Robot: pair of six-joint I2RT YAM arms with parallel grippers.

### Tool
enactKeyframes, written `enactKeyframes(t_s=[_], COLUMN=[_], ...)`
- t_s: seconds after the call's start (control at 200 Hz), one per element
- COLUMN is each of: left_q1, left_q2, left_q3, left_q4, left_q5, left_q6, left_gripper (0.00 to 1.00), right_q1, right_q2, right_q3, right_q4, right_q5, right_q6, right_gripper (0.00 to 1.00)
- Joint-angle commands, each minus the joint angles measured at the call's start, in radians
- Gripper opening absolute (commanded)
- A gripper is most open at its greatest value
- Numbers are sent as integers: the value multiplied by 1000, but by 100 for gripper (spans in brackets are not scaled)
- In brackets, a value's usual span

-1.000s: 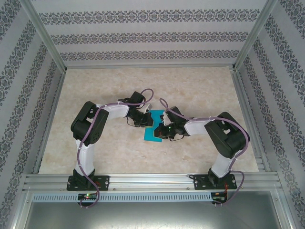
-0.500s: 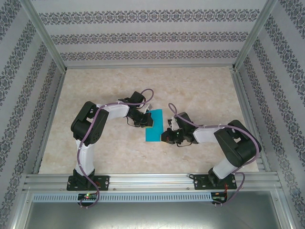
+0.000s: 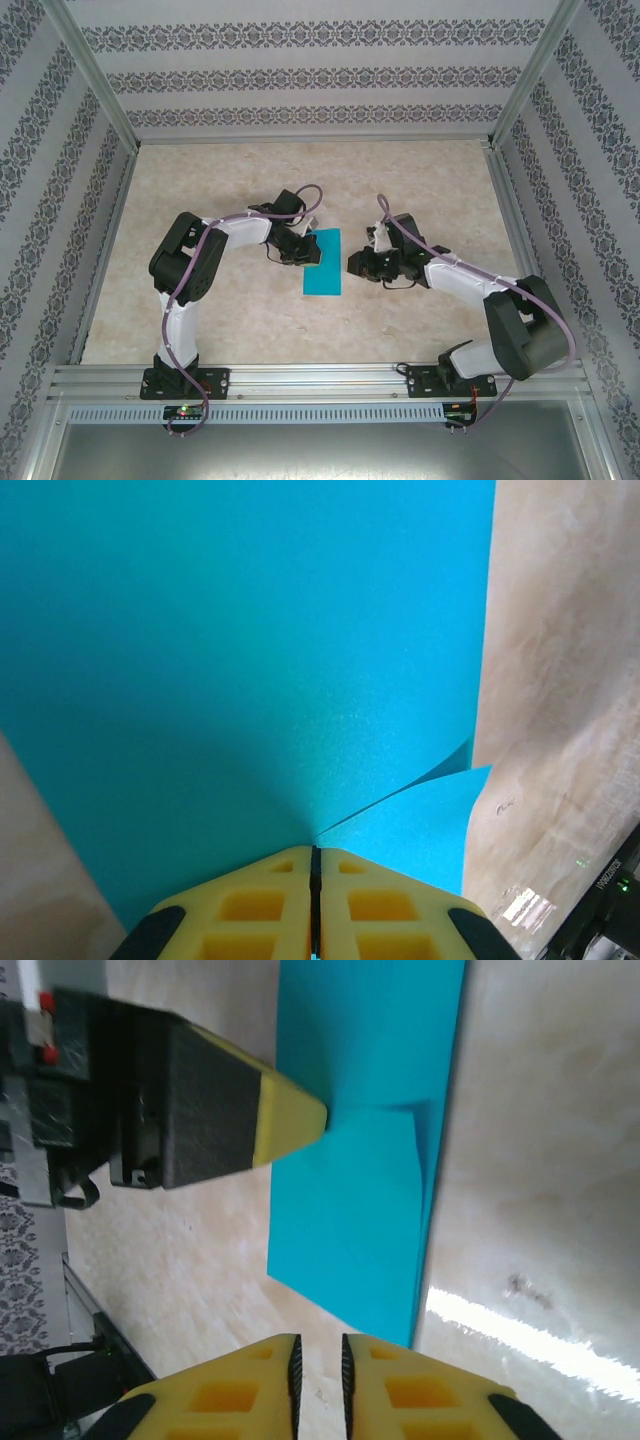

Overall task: Fold a paper plane with a square sheet of paper (pick it up from the middle)
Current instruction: Fold the triangle a second time at the center of the table, then turn over the paper at the center of the table.

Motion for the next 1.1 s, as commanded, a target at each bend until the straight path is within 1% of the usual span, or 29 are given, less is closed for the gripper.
enactKeyframes(t_s=[0.0, 0.155, 0.325, 0.48, 0.689, 0.884, 1.004, 1.094], left_q1=[9, 9, 9, 9, 10, 10, 13, 13], left_q2=[-4, -41, -85, -127, -173, -260, -331, -371], left_q3=[36, 60, 78, 88, 76, 19, -58, -114], left_q4=[-56, -75, -90, -138, -187, -177, -112, -71], left_q5=[-20, -18, -27, -81, -143, -221, -237, -227], left_q6=[24, 25, 21, 51, 88, 106, 89, 69], left_gripper=[12, 17, 24, 34, 41, 45, 48, 49], right_q1=[-21, -24, -24, -19, 12, 31, 47, 55], right_q2=[45, 124, 182, 234, 252, 293, 329, 346], right_q3=[40, 81, 132, 165, 188, 201, 215, 221], right_q4=[-37, -5, -7, -9, 2, 7, 12, 24], right_q5=[-7, -42, -58, -87, -99, -87, -73, -77], right_q6=[-59, -77, -103, -127, -152, -177, -188, -192], right_gripper=[25, 28, 30, 33, 35, 37, 37, 36])
